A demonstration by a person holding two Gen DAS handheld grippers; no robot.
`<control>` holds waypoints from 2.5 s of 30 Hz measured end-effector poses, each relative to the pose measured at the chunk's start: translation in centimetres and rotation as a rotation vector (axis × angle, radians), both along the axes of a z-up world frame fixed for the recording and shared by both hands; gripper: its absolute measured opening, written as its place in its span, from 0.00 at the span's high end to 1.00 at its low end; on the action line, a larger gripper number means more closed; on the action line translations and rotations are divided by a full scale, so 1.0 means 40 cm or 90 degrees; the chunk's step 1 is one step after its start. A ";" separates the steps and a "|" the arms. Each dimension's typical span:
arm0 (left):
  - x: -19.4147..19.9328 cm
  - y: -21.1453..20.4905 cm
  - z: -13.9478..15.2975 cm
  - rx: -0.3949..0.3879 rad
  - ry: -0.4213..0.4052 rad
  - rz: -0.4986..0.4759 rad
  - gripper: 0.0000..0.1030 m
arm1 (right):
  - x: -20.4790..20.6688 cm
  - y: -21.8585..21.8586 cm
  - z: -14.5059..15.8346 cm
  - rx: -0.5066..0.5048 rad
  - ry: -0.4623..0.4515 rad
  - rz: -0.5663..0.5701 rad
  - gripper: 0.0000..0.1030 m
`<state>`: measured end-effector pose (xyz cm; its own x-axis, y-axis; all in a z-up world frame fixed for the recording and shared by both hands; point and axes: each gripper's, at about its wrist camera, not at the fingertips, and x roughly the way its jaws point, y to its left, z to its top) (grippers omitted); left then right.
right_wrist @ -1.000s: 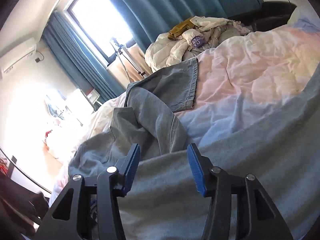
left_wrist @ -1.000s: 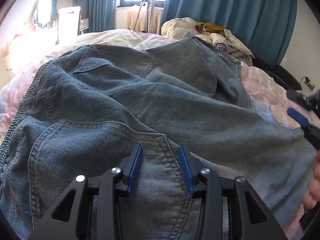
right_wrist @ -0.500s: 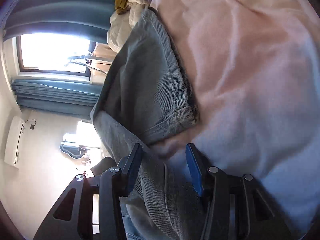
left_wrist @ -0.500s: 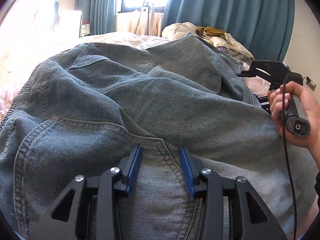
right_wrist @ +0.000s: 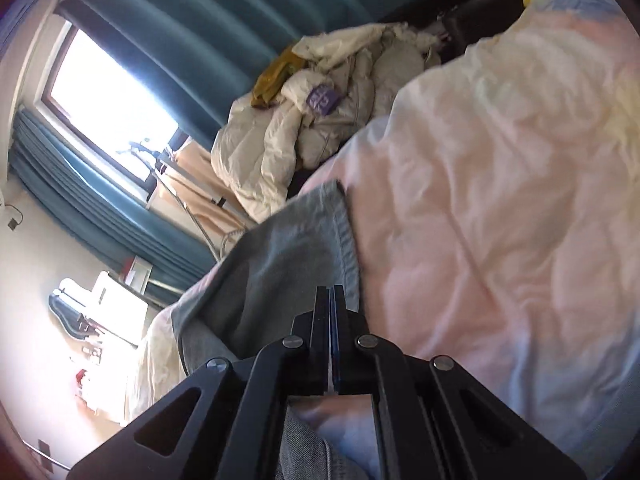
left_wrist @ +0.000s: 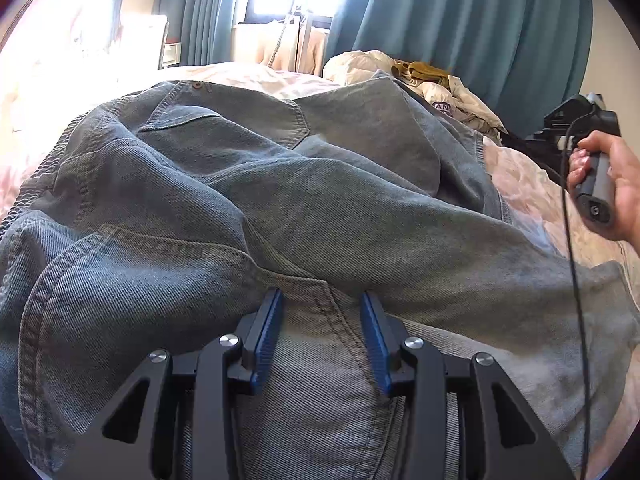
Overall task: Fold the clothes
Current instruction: 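Move the right gripper to the jeans leg hem and grasp it, then pull the held leg hem away from the waistband with the right gripper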
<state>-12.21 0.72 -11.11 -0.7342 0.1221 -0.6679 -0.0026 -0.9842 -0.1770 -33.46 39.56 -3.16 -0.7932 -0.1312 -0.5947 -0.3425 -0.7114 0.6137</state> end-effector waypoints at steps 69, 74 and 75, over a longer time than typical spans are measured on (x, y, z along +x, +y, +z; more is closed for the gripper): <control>-0.022 -0.021 0.044 0.053 -0.040 0.035 0.58 | 0.000 0.587 0.493 0.389 -0.018 -0.080 0.91; -0.008 -0.021 0.054 0.074 -0.026 0.028 0.58 | -0.015 0.542 0.516 0.433 0.077 -0.021 0.91; -0.004 -0.019 0.060 0.077 -0.014 0.023 0.58 | -0.002 0.531 0.503 0.477 0.089 -0.019 0.91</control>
<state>-12.35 -0.05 -8.70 -0.7248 0.1764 -0.6660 0.0382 -0.9549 -0.2944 -33.53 60.82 16.97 -0.8648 0.2908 -0.4093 -0.3230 -0.9463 0.0101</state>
